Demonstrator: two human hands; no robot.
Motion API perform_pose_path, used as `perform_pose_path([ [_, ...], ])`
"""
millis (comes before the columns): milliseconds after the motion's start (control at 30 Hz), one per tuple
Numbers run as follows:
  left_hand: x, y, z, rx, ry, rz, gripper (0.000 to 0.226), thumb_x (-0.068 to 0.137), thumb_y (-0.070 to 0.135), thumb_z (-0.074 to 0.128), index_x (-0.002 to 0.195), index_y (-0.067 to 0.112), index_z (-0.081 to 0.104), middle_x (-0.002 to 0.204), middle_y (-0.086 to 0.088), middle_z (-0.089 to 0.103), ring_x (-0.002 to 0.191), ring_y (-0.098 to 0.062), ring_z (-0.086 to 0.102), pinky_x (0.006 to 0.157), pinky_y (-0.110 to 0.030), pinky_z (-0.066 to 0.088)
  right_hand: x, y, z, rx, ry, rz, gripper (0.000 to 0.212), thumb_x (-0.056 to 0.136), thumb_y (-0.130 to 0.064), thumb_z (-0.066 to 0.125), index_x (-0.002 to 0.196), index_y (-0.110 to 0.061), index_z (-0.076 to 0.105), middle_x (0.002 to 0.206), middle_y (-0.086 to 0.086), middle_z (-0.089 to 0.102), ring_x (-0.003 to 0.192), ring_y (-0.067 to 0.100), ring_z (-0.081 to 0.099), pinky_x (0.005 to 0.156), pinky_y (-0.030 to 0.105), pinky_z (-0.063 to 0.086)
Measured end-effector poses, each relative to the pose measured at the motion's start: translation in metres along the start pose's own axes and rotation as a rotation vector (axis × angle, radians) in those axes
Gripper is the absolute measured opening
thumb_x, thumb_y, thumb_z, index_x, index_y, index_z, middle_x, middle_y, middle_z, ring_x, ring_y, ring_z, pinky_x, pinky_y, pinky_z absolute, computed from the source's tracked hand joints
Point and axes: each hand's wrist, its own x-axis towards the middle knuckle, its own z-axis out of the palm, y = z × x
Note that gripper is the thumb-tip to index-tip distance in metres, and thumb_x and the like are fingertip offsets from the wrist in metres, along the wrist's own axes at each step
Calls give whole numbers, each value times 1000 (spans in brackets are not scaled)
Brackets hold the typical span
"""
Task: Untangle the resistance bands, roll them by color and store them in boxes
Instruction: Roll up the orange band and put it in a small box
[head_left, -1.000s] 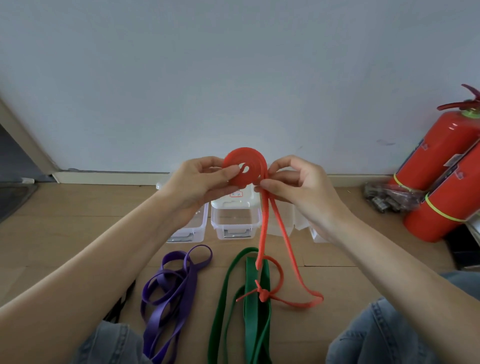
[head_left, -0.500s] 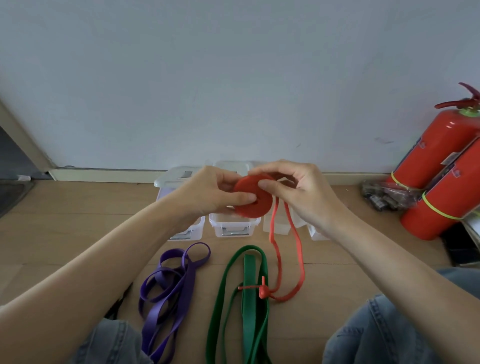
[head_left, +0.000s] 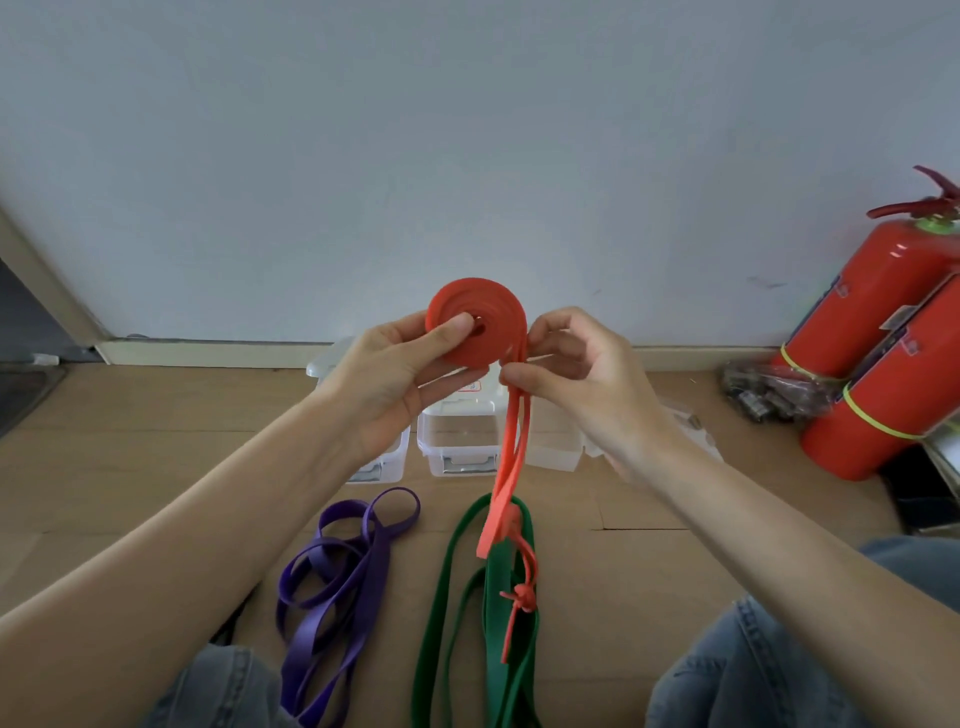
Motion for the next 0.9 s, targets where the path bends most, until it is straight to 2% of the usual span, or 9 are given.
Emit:
perform_pose_path([
  [133, -1, -9, 0, 117, -28, -13, 34, 69, 20, 69, 103, 11, 67, 102, -5, 72, 93, -15, 69, 79, -24, 56, -2, 2, -1, -44, 63, -24, 23, 78, -9, 72, 83, -15, 51, 75, 4, 72, 71, 16, 70, 74, 27, 56],
  [233, -1, -7, -2, 352, -46, -6, 28, 73, 11, 72, 100, 17, 68, 100, -3, 73, 96, -14, 68, 86, -23, 53, 1, -3, -9, -57, 75, -69, 20, 80, -3, 69, 85, -19, 58, 75, -1, 70, 72, 11, 67, 72, 20, 52],
  [333, -3, -6, -1, 658, -103, -3, 22, 73, 11, 75, 90, 22, 71, 88, 4, 75, 86, -5, 68, 76, -13, 51, 0, -7, -9, -104, 1, -91, 18, 85, -5, 64, 89, -23, 66, 78, -11, 66, 78, 1, 63, 74, 15, 49],
  [400, -5, -4, 1, 596, -183, -95, 19, 72, 12, 75, 90, 17, 71, 86, 0, 75, 83, -9, 71, 67, -13, 53, 1, -11, -8, -145, -35, -109, 18, 87, -7, 62, 90, -24, 68, 81, -13, 67, 82, -1, 63, 76, 14, 49],
  [567, -8, 7, -3, 439, -299, -195, 29, 70, 24, 69, 97, 14, 71, 95, -7, 74, 90, -16, 70, 68, -16, 54, 3, -14, -12, -152, -64, -110, 19, 86, -6, 63, 91, -24, 68, 82, -4, 69, 75, 8, 64, 66, 19, 53],
  [633, -7, 7, -2, 413, -244, -158, 32, 68, 25, 68, 97, 12, 70, 94, -6, 74, 88, -14, 71, 67, -16, 54, 4, -13, -13, -44, -54, -44, 16, 86, -7, 64, 93, -22, 67, 77, -6, 71, 71, 10, 66, 64, 19, 53],
  [733, -1, 9, -1, 284, -94, -81, 30, 68, 25, 67, 94, 11, 69, 89, -4, 75, 83, -12, 71, 66, -17, 55, 4, -13, -18, 121, -19, 39, 17, 82, -8, 67, 97, -12, 59, 79, 5, 73, 69, 22, 70, 64, 25, 55],
  [833, 5, 12, -3, 163, 50, -14, 17, 82, 18, 63, 94, 8, 67, 82, 0, 75, 76, -7, 70, 63, -15, 54, 1, -10, -10, 122, -50, 71, 25, 77, -7, 72, 97, -6, 56, 80, 13, 72, 67, 26, 71, 61, 27, 55],
  [900, 5, 7, -2, 108, 72, -6, 15, 84, 17, 61, 94, 7, 67, 84, -2, 75, 78, -8, 70, 64, -16, 54, -1, -6, -3, 116, -53, 78, 29, 77, -7, 73, 98, -5, 53, 80, 14, 71, 65, 24, 70, 59, 28, 55],
])
